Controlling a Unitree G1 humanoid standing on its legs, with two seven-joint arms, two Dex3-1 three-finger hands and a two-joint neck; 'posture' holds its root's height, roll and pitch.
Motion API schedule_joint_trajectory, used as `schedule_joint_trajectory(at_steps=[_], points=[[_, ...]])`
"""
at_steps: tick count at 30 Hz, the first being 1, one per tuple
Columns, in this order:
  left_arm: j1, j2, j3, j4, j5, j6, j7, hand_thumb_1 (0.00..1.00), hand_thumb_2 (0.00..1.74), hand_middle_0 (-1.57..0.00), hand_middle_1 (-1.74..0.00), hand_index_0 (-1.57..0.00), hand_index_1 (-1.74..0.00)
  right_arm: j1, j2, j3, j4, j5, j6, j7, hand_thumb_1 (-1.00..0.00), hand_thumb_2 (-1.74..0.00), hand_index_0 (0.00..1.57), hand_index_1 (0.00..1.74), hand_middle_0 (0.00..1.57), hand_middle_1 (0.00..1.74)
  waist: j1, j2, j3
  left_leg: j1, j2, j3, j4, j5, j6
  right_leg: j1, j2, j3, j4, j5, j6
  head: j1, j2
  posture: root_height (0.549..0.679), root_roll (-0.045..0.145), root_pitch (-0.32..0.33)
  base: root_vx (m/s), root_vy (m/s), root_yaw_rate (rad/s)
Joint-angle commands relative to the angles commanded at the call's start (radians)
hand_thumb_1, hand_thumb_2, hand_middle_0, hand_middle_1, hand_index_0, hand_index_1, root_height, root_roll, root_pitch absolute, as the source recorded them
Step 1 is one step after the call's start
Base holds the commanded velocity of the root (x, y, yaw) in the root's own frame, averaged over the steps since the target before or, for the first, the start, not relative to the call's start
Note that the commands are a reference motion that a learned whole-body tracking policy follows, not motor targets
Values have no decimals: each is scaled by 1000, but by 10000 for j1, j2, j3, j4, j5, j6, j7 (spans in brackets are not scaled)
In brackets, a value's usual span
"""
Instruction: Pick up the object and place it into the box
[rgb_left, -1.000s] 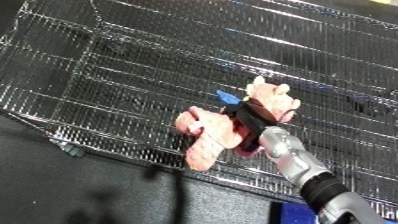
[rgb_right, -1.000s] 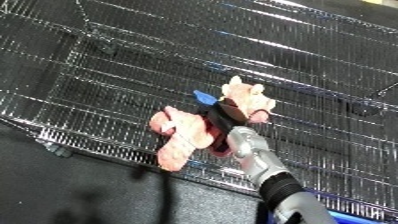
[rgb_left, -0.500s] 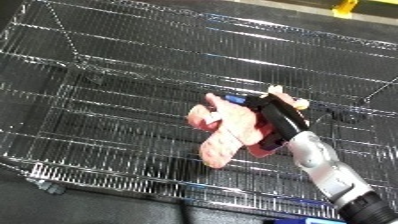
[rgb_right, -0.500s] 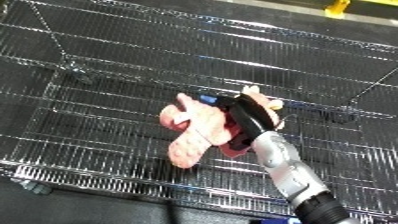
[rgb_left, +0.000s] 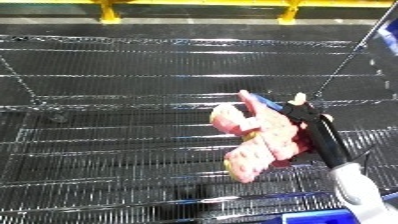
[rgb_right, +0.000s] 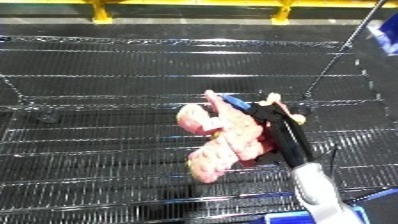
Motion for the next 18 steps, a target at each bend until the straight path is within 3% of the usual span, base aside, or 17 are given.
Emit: schedule_joint_trajectory(at_steps=[11, 18], points=[[179, -192, 161, -176, 167, 140, -127, 1000, 1740, -1570, -1740, -1570, -1740, 2815, 1571, -3293, -599, 1023, -735, -1112, -850, -1479, 1334, 1479, 1334, 1479, -1107, 143, -185, 312, 100, 384, -38, -155, -37, 149, 70, 255, -269, 58, 7, 1531, -530, 633, 52, -172, 0, -4, -114], [169, -192, 161, -148, -2, 6, -117, 1000, 1740, -1570, -1740, -1570, -1740, 3544, 2091, -4757, 352, 2335, -1363, -1660, -850, -1479, 1334, 1479, 1334, 1479, -1840, 369, -127, 429, 139, 715, 123, -289, -88, 9, 81, 515, -181, 81, -12, 3029, -1031, 632, 64, -174, -7, 18, -156]])
